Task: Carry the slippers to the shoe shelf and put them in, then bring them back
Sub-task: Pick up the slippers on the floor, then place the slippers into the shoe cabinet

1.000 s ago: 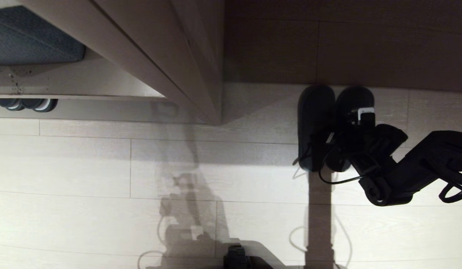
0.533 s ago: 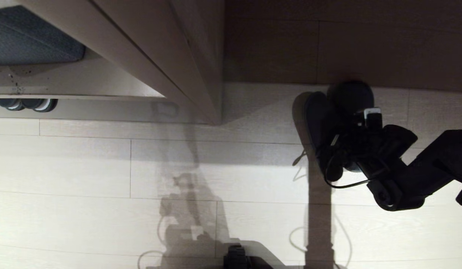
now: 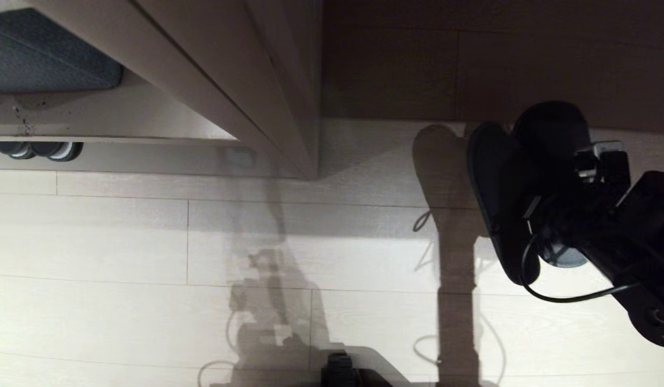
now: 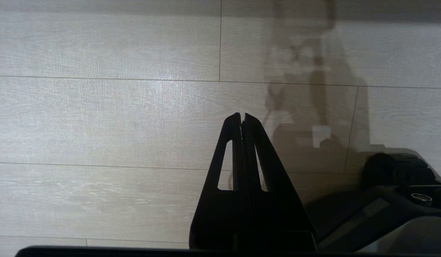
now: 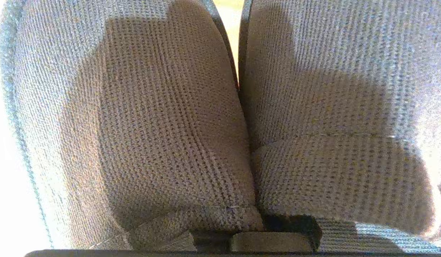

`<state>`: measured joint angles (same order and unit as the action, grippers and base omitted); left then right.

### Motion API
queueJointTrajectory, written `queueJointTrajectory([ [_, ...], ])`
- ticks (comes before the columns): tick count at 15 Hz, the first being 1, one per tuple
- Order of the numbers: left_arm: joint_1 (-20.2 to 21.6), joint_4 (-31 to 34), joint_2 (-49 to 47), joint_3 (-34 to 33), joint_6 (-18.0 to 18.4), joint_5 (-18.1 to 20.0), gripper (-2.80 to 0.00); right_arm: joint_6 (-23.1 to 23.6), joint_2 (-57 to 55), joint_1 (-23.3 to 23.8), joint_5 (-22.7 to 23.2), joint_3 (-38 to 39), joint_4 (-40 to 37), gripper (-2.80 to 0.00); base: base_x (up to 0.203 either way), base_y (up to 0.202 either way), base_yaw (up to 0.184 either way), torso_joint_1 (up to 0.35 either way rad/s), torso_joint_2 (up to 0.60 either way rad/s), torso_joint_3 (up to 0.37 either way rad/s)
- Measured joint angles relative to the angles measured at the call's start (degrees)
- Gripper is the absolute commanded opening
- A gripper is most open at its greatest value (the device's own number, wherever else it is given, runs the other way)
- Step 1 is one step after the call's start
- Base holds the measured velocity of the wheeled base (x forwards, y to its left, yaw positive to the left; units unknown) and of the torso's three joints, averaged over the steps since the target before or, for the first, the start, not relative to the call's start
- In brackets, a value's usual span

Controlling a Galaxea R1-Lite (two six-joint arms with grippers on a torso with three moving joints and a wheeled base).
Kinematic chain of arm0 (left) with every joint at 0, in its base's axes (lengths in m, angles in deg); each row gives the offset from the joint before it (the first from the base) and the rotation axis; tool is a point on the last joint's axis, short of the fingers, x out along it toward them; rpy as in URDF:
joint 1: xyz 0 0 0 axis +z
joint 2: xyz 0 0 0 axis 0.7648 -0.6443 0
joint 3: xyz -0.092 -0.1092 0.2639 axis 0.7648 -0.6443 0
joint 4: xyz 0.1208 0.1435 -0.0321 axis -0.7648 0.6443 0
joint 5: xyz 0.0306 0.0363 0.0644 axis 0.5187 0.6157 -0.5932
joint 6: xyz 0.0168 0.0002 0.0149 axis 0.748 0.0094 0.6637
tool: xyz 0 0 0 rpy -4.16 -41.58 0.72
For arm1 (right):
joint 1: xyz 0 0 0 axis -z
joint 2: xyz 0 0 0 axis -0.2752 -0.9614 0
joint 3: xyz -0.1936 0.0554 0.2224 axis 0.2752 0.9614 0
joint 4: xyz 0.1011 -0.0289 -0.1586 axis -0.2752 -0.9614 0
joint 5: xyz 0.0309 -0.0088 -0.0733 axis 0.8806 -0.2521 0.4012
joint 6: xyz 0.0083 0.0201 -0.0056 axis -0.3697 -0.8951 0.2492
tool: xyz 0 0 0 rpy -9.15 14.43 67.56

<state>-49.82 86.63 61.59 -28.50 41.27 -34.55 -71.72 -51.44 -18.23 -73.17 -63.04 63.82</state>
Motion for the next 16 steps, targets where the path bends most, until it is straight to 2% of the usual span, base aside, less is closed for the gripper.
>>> queueJointTrajectory([
  [5,-0.02,0.0,0.0,0.0,-0.02,0.0,-2.8,0.09,15.95,-1.27,0.05,13.09,-1.52,-2.8,0.0,0.0,0.0,0.0,0.0,0.0],
  [9,-0.02,0.0,0.0,0.0,0.01,0.0,-2.8,0.57,29.17,-2.32,-0.38,19.51,-4.43,-2.8,0.0,0.0,0.0,0.0,0.0,0.0],
  [12,0.0,0.02,0.0,0.0,0.01,0.01,-2.8,1.02,42.39,-2.46,-0.4,21.41,-13.14,-2.8,0.0,0.0,0.0,0.0,0.0,0.0],
  [16,-0.02,0.0,0.0,0.0,0.0,0.01,-2.8,1.03,63.94,-2.27,0.13,20.63,-34.05,-2.8,0.0,0.0,0.0,0.0,0.0,0.0],
])
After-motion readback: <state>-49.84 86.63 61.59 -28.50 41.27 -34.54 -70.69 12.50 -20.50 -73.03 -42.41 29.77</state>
